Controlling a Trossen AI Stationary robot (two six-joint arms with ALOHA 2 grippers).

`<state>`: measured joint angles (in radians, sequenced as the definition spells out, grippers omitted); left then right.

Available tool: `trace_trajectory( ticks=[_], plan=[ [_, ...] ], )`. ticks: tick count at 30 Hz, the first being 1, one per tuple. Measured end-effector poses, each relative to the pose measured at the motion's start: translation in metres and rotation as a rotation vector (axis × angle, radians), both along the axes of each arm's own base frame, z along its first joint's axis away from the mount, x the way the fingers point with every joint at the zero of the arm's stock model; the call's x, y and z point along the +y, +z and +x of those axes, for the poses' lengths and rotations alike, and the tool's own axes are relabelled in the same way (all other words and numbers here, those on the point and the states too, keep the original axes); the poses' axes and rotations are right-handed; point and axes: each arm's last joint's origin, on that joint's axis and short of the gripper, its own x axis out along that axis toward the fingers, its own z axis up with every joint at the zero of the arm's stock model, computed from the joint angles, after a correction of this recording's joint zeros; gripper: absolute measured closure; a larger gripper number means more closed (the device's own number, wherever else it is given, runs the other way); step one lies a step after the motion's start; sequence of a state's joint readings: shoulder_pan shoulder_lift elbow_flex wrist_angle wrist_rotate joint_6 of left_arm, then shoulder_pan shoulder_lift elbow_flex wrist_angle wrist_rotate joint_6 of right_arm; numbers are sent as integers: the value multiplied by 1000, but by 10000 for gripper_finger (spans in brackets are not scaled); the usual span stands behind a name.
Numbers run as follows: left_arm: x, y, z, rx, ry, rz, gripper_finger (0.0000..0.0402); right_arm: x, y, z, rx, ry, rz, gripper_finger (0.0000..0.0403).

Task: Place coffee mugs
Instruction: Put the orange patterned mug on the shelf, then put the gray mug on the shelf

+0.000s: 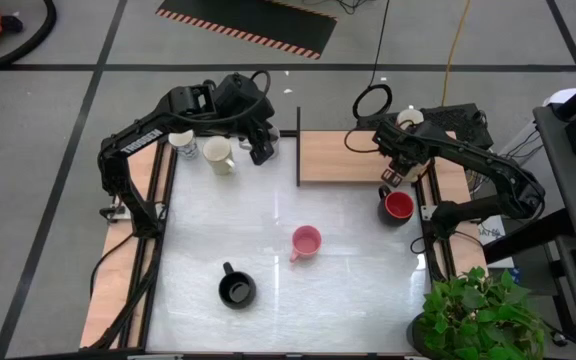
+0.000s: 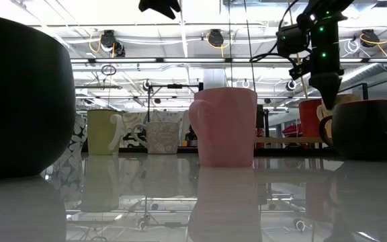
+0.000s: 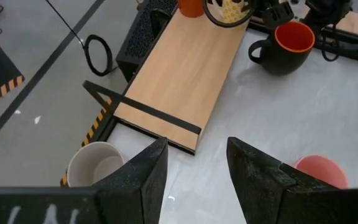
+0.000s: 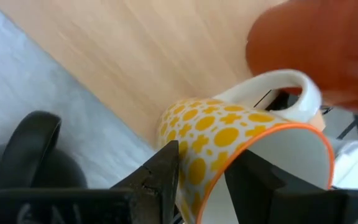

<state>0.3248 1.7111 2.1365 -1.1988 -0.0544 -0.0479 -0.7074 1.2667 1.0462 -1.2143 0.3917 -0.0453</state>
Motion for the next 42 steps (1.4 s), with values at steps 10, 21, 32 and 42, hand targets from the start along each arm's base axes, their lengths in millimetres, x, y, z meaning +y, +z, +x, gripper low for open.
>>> trace_trajectory(
  ticks=[10,21,32,42],
  plan=[
    [-10,0,3,-9,-7,-24,231,1,7,3,1,7,-27,289],
    [-4,0,1,14,31,29,231,0,53,30,-377,-6,-37,289],
    [38,-39,5,238,119,-86,231,11,61,54,-681,-58,68,289],
    [51,-45,8,280,269,16,231,34,86,82,-1065,-128,109,289]
  ],
)
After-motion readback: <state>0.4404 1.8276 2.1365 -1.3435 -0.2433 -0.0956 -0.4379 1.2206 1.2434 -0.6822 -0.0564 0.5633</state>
